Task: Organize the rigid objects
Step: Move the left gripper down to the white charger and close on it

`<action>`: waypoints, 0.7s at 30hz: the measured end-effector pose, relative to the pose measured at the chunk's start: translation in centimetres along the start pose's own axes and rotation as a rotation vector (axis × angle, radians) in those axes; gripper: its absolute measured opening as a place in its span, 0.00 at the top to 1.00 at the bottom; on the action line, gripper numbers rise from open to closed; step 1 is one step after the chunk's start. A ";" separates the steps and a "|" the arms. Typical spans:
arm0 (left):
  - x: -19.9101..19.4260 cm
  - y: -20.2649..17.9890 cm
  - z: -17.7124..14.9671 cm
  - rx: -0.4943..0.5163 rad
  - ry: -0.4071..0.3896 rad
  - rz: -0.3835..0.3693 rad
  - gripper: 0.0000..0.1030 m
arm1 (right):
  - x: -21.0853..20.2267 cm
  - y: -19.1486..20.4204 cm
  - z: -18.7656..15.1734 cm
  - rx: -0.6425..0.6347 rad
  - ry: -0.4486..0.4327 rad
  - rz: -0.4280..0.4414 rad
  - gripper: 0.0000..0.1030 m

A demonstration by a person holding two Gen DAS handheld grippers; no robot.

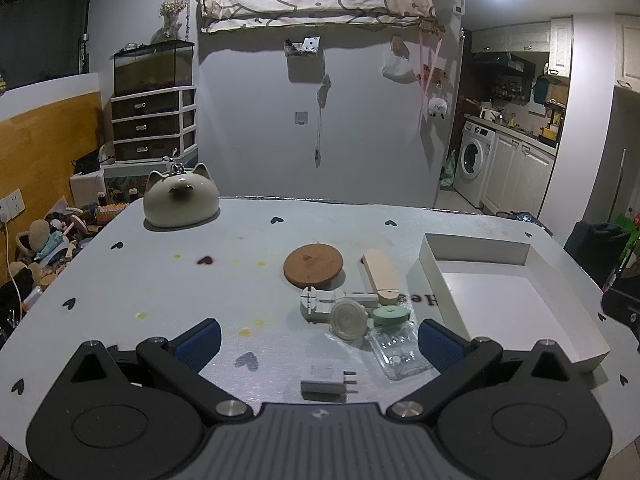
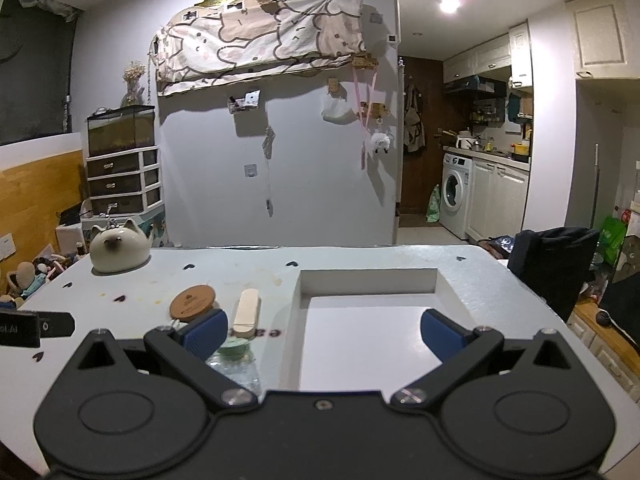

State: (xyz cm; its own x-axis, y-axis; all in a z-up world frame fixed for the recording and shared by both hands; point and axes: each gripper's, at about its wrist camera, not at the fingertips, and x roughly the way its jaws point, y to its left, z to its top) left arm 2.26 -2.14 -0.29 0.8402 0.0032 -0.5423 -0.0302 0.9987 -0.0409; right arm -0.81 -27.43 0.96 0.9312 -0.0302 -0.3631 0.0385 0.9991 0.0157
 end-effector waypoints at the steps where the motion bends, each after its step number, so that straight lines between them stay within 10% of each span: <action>1: 0.3 -0.3 0.1 -0.003 0.004 0.003 0.00 | 0.2 -0.6 0.1 0.004 0.000 -0.007 0.00; 21: 8.5 -5.0 1.9 -0.062 0.133 0.159 0.00 | 10.6 -15.8 2.0 0.058 0.131 -0.167 0.00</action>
State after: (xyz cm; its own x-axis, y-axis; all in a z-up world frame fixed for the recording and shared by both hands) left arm 10.54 -7.02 -3.13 0.7435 0.1500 -0.6517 -0.1938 0.9810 0.0046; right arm 9.15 -43.62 -1.23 0.8552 -0.1875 -0.4833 0.2126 0.9771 -0.0029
